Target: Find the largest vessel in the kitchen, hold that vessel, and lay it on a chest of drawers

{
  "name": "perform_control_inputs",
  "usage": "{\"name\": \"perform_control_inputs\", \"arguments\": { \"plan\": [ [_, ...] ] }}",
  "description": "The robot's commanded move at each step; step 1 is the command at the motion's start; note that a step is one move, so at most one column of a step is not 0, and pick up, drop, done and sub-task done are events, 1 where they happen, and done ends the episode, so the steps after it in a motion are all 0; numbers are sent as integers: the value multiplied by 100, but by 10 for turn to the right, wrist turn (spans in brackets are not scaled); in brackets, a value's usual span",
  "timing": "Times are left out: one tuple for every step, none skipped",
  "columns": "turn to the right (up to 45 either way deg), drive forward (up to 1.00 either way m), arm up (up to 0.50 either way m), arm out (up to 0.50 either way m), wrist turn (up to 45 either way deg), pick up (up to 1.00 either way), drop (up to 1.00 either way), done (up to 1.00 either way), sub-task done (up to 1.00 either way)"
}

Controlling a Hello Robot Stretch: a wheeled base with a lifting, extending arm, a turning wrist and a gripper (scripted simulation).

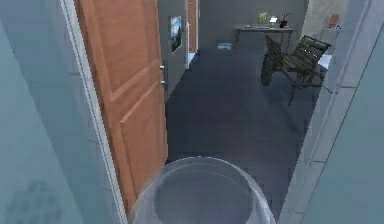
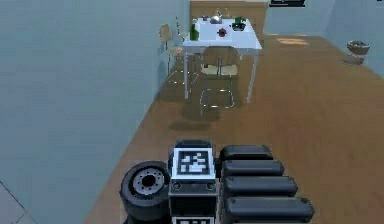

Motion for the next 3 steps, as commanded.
{"name": "perform_control_inputs", "arguments": {
  "plan": [
    [0, 100, 0, 0, 0, 0, 0, 0, 0],
    [30, 0, 0, 0, 0, 0, 0, 0, 0],
    [0, 5, 0, 0, 0, 0, 0, 0, 0]
  ]
}}
